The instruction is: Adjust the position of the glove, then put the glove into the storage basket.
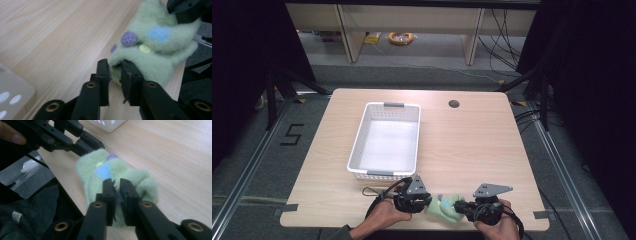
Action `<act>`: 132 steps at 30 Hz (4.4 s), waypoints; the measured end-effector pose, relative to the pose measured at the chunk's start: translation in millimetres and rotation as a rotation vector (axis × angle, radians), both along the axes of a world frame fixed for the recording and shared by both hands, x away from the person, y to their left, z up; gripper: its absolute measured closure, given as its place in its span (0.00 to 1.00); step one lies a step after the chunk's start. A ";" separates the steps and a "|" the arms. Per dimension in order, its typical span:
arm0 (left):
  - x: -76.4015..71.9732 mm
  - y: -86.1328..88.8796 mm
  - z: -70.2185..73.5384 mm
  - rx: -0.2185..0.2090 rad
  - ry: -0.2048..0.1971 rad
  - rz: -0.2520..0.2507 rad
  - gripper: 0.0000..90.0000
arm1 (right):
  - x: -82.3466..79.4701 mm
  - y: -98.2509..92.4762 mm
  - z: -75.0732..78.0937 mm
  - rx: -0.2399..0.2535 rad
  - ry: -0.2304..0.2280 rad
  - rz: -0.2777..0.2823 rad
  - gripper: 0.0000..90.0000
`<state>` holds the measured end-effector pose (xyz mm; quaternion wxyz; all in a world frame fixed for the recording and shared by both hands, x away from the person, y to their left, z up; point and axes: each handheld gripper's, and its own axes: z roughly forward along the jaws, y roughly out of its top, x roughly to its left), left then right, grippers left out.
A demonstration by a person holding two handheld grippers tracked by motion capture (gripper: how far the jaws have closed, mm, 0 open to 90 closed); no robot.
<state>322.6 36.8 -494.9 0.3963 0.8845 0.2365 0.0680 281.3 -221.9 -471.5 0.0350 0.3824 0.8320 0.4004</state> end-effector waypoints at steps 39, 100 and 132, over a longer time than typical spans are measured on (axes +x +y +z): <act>-3.0 -0.9 -6.6 -0.110 0.297 0.147 0.58 | 29.3 -10.4 -25.1 -0.013 0.223 -0.080 0.50; -4.7 25.1 54.5 -0.238 0.235 0.125 0.83 | 41.3 -1.3 39.2 0.160 0.064 0.056 0.85; 61.2 132.0 97.1 -0.313 0.245 0.322 0.85 | 149.5 113.8 112.3 0.127 0.069 0.203 0.87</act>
